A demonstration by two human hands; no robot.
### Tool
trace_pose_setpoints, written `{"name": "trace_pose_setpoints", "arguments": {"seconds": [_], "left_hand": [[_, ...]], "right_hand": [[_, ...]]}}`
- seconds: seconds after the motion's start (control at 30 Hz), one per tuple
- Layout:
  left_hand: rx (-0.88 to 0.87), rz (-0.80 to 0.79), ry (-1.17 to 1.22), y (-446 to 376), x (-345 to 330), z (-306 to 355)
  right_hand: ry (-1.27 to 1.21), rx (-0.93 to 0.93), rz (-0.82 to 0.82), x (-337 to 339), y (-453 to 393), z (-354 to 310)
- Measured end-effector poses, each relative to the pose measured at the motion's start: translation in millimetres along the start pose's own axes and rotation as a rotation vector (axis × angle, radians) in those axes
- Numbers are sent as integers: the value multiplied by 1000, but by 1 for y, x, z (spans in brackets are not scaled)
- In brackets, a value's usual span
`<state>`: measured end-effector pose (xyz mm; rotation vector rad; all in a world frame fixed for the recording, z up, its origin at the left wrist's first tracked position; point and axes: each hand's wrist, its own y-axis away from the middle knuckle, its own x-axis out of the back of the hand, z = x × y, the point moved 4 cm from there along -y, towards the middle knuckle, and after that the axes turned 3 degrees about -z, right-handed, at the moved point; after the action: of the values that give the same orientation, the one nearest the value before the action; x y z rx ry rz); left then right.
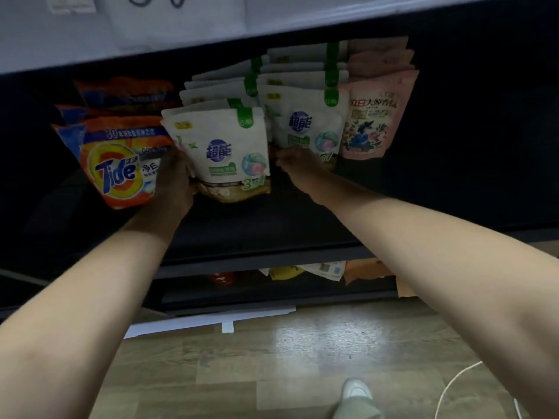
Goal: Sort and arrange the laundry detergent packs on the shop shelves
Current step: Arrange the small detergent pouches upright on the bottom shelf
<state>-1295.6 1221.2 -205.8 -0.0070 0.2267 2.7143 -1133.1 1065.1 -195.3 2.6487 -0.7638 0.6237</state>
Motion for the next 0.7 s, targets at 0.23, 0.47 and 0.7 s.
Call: {"name": "trace_pose_setpoints", "arguments": {"seconds": [0.23, 0.47, 0.7], "left_hand": [[-46, 213, -51, -24, 11, -22], [91, 212, -459, 18, -1, -25], [185, -361, -1081, 154, -75, -11]], "right_hand": [[119, 15, -33, -11, 2, 30], [358, -61, -153, 12, 62, 48], [662, -110, -287, 74, 177, 44]]}}
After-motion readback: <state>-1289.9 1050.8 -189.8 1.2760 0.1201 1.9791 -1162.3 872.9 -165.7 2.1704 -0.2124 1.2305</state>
